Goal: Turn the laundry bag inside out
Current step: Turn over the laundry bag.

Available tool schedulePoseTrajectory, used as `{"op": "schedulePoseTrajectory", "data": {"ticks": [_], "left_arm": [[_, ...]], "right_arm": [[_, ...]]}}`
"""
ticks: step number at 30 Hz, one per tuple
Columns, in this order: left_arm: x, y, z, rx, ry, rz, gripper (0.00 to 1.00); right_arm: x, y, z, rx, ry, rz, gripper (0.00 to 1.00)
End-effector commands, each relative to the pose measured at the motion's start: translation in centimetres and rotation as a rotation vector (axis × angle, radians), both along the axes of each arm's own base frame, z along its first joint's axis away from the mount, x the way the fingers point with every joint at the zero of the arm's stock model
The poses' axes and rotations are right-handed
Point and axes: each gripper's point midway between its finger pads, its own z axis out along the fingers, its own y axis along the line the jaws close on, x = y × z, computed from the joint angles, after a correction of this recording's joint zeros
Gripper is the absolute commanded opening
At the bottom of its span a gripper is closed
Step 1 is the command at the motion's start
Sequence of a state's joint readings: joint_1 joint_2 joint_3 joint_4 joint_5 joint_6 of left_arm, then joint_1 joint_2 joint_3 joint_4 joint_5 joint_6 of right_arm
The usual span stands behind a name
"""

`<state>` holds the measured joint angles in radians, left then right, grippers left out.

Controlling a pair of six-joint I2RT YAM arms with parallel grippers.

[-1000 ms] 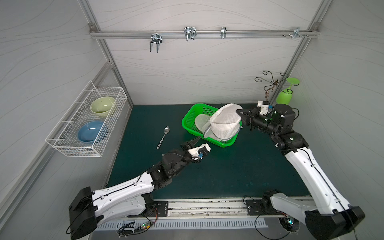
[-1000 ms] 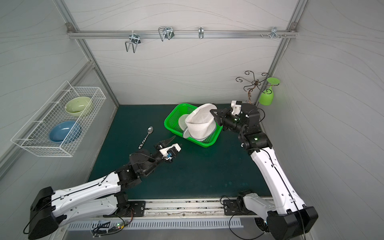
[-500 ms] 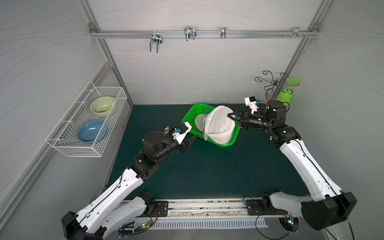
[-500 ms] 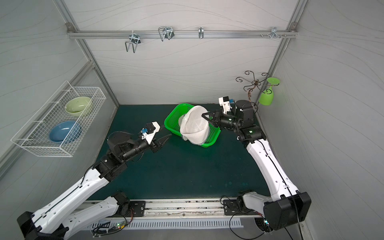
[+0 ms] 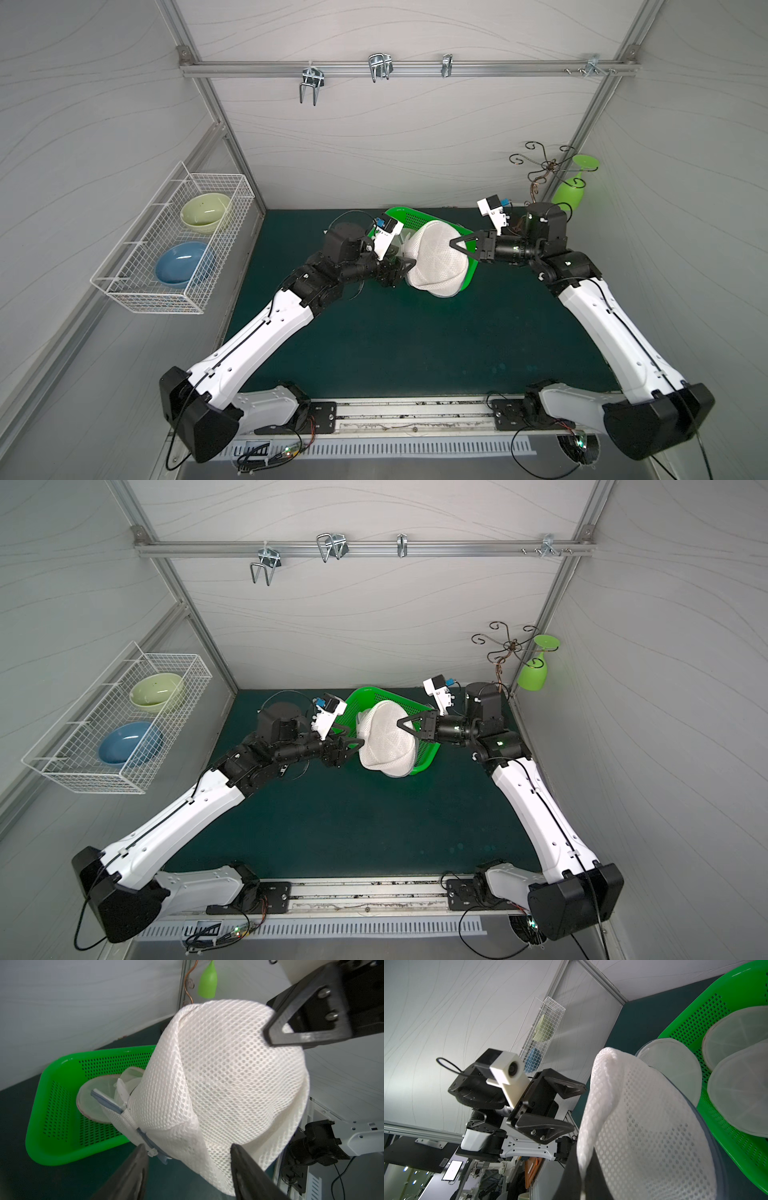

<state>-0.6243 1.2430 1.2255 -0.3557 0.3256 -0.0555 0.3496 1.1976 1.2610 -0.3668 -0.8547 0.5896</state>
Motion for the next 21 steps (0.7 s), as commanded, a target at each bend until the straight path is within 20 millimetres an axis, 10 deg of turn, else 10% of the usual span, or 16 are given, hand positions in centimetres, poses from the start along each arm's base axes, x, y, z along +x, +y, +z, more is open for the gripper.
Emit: {"op": "schedulePoseTrajectory", "data": {"ticks": [1, 5, 13, 21], "left_arm": [[0.8, -0.2, 2.2, -0.045, 0.011, 0.033, 0.66], [2.1, 0.0, 1.6, -0.023, 0.016, 0.084, 0.59], [3.2, 1.9, 3.6, -0.066, -0.047, 0.195, 0.0], [4.8, 3.7, 3.1, -0.158, 0.048, 0.238, 0.0]], "right_arm": [[-0.7, 0.5, 0.6, -0.009, -0.042, 0.046, 0.0], [-1.2, 0.8, 1.1, -0.009, -0.064, 0.071, 0.0], [-2.9, 0.8, 1.0, -0.023, -0.112, 0.132, 0.0], [-8.8, 2.4, 2.7, 0.066, -0.226, 0.428, 0.0]]}}
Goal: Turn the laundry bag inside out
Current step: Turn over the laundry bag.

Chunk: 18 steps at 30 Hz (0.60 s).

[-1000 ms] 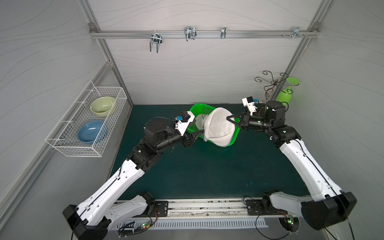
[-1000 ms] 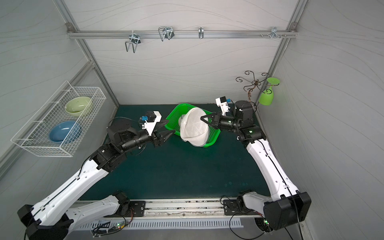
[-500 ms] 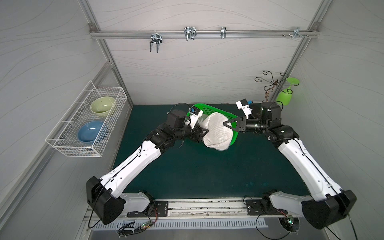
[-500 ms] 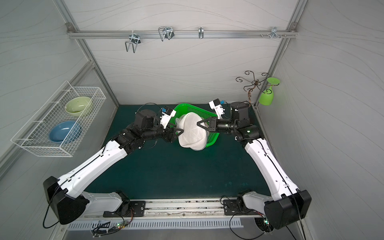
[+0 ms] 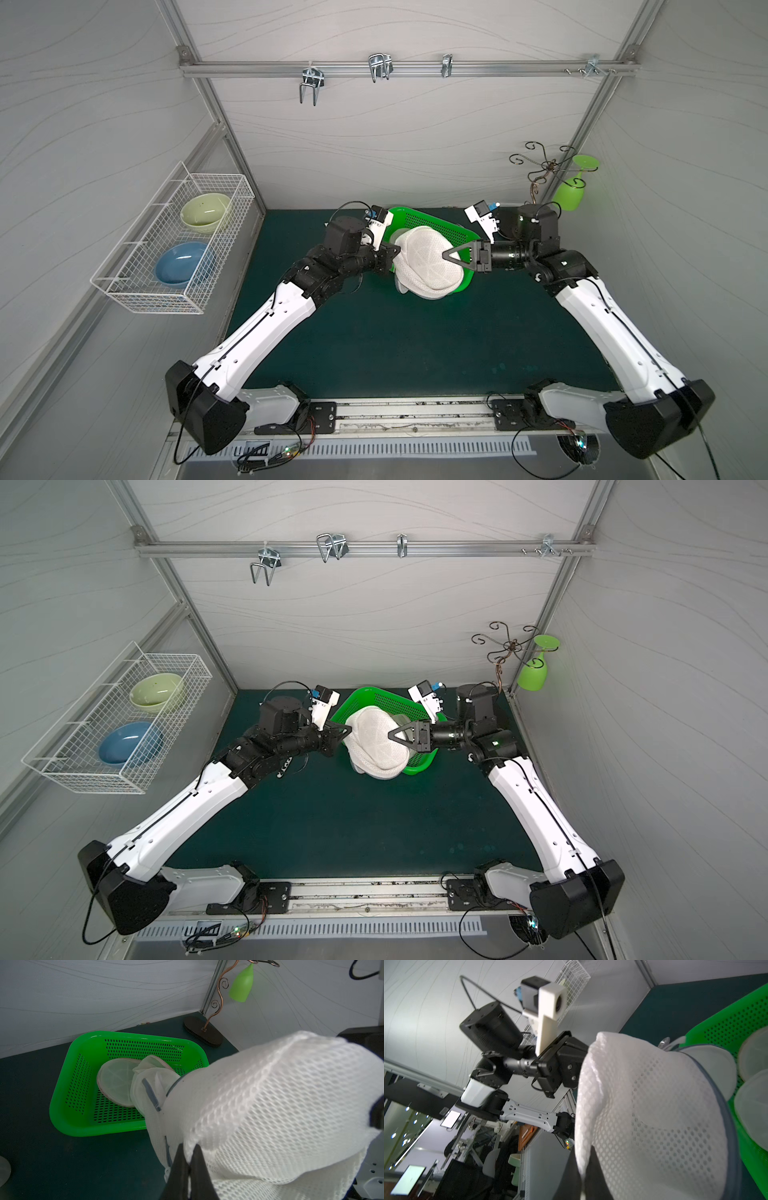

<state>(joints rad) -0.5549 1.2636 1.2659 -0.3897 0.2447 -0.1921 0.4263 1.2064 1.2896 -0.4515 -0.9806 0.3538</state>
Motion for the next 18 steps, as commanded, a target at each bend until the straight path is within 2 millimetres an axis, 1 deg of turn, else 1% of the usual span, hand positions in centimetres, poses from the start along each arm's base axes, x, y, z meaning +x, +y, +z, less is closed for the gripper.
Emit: {"op": "schedulePoseTrajectory", "data": {"ticks": [1, 3, 5, 7, 10, 13, 14, 16, 18], "left_arm": [[2.0, 0.9, 2.6, -0.133, -0.029, 0.041, 0.0], [2.5, 0.8, 1.6, -0.18, 0.035, 0.013, 0.0], [2.8, 0.6, 0.4, -0.213, 0.091, -0.01, 0.0], [2.4, -0.4, -0.4, -0.247, 0.132, -0.08, 0.0], [1.4, -1.7, -0.8, -0.309, 0.159, -0.181, 0.06], [0.4, -2.0, -0.9, -0.367, 0.132, -0.224, 0.17], [0.1, -2.0, -0.7, -0.385, 0.115, -0.236, 0.23], [-0.6, -1.9, -0.3, -0.408, 0.077, -0.258, 0.38], [-1.4, -1.9, 0.4, -0.428, 0.018, -0.283, 0.51]], "right_arm": [[-5.4, 0.3, 2.9, 0.088, -0.087, 0.232, 0.0], [-7.1, 0.4, 4.2, 0.13, -0.129, 0.303, 0.0], [-7.7, 0.3, 5.0, 0.151, -0.168, 0.322, 0.0], [-7.3, 0.2, 5.5, 0.146, -0.223, 0.278, 0.0], [-5.8, 0.1, 6.4, 0.144, -0.334, 0.16, 0.0], [-3.6, -0.5, 8.0, 0.163, -0.396, -0.002, 0.0], [-2.7, -0.8, 8.5, 0.167, -0.399, -0.068, 0.0], [-1.5, -1.1, 9.2, 0.181, -0.38, -0.138, 0.0], [-0.3, -1.1, 9.3, 0.191, -0.306, -0.198, 0.0]]}}
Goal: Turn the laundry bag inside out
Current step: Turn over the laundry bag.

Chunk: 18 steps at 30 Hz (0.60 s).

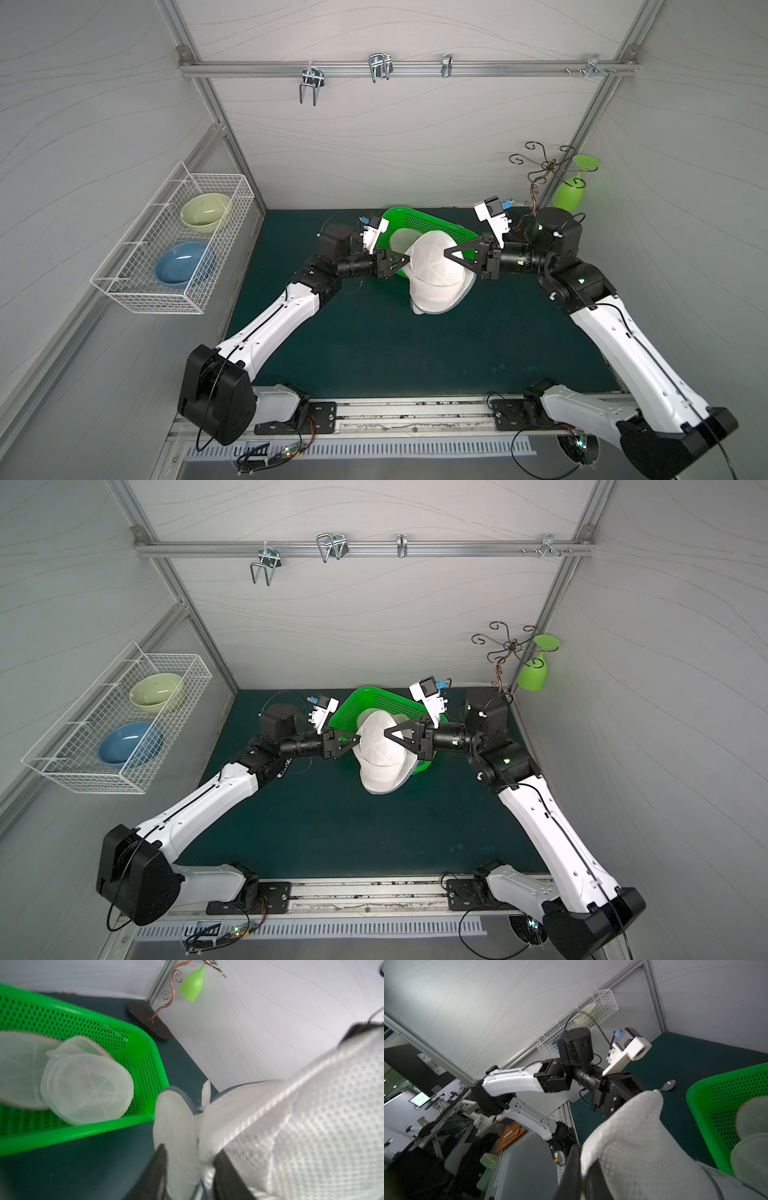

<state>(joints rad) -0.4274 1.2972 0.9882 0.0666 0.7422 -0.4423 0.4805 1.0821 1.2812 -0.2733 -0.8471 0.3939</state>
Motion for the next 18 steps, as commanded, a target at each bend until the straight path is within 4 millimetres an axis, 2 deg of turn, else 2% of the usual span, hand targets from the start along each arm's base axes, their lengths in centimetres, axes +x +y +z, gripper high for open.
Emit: {"op": "schedulePoseTrajectory", "data": {"ticks": [1, 3, 6, 12, 16, 18], "left_arm": [[-0.7, 0.2, 3.8, -0.094, -0.179, -0.015, 0.55], [-1.7, 0.0, 4.1, -0.082, -0.257, -0.033, 0.61], [-2.7, -0.3, 4.2, -0.055, -0.348, -0.052, 0.64], [-3.0, 0.1, 4.5, -0.012, -0.493, 0.04, 0.66], [-5.2, -1.4, 5.4, 0.053, -0.685, 0.03, 0.67], [-5.7, -2.1, 5.5, 0.081, -0.732, 0.042, 0.67]], "right_arm": [[1.8, -0.8, 3.9, 0.117, -0.028, -0.131, 0.0], [3.1, -0.9, 3.7, 0.157, 0.085, -0.189, 0.0], [4.3, -1.3, 4.1, 0.23, 0.198, -0.253, 0.0], [5.7, -3.2, 5.1, 0.318, 0.258, -0.392, 0.0], [6.6, -3.6, 4.6, 0.364, 0.319, -0.433, 0.0], [6.9, -3.5, 4.1, 0.383, 0.345, -0.437, 0.0]]}}
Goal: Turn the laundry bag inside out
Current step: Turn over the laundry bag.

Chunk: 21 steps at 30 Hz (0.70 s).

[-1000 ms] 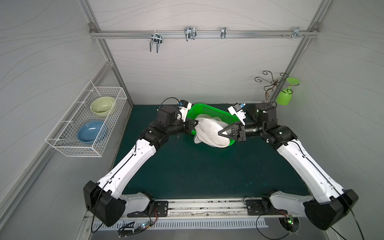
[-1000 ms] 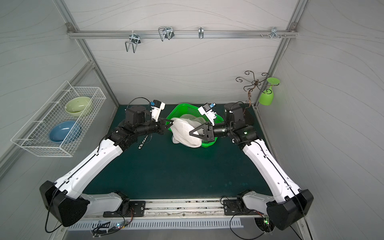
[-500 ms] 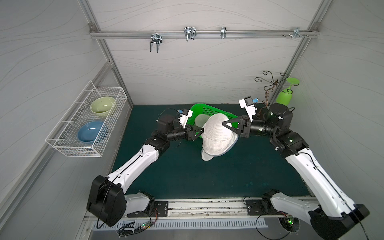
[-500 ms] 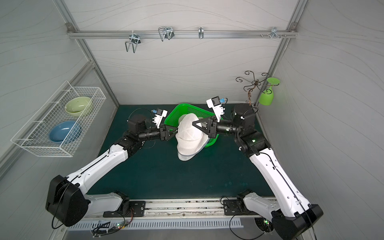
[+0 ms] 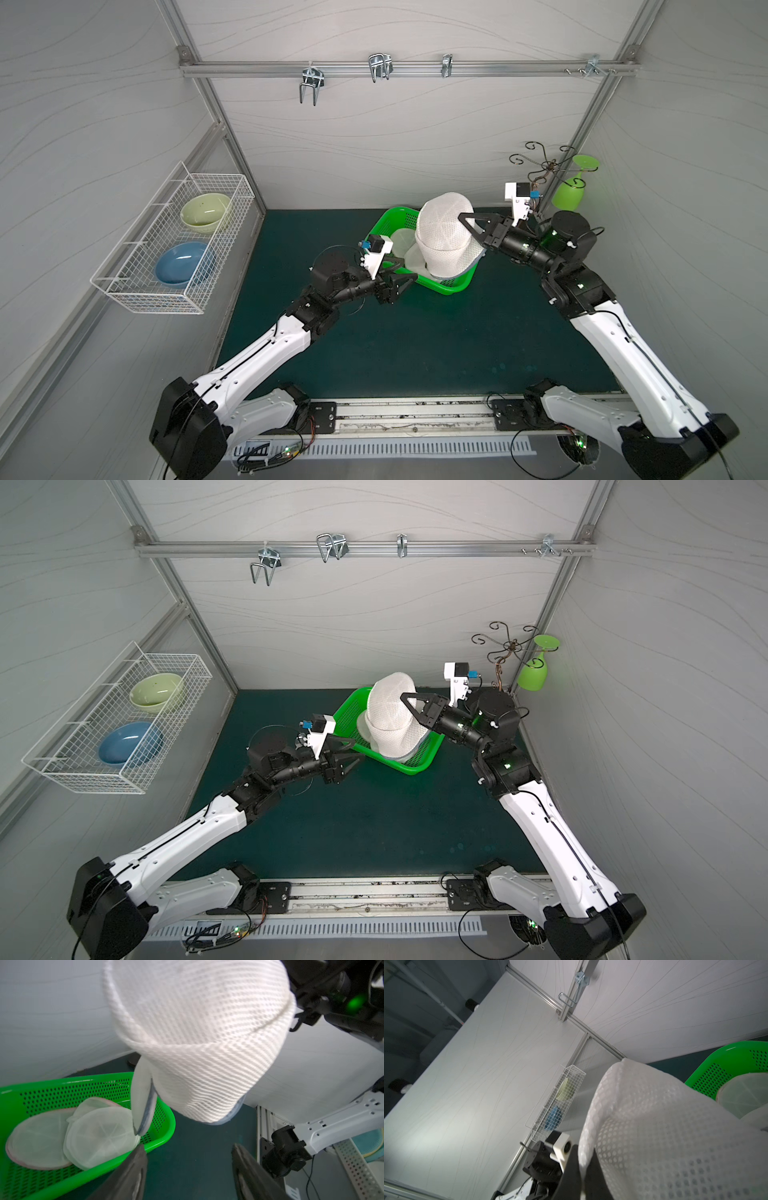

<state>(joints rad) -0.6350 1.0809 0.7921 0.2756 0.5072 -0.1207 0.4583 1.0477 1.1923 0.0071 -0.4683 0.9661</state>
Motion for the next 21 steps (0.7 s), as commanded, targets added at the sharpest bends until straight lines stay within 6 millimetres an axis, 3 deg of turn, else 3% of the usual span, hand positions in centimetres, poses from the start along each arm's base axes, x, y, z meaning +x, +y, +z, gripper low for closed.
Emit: {"op": "schedulePoseTrajectory", "data": {"ticks": [1, 8, 11, 21], "left_arm": [[0.3, -0.1, 3.0, 0.011, -0.234, 0.093, 0.67], [1.4, 1.5, 3.2, 0.034, -0.316, 0.266, 0.72], [1.4, 0.8, 3.0, 0.029, -0.297, 0.235, 0.74], [2.3, -1.8, 5.8, -0.114, -0.307, 0.169, 0.72]], "right_arm": [[0.5, -0.7, 1.3, 0.098, 0.005, -0.048, 0.0], [0.6, -1.8, 1.7, 0.111, 0.004, -0.107, 0.0], [0.7, -1.4, 2.0, 0.156, 0.015, -0.081, 0.0], [0.4, -0.5, 2.1, 0.205, 0.039, -0.038, 0.0]]}}
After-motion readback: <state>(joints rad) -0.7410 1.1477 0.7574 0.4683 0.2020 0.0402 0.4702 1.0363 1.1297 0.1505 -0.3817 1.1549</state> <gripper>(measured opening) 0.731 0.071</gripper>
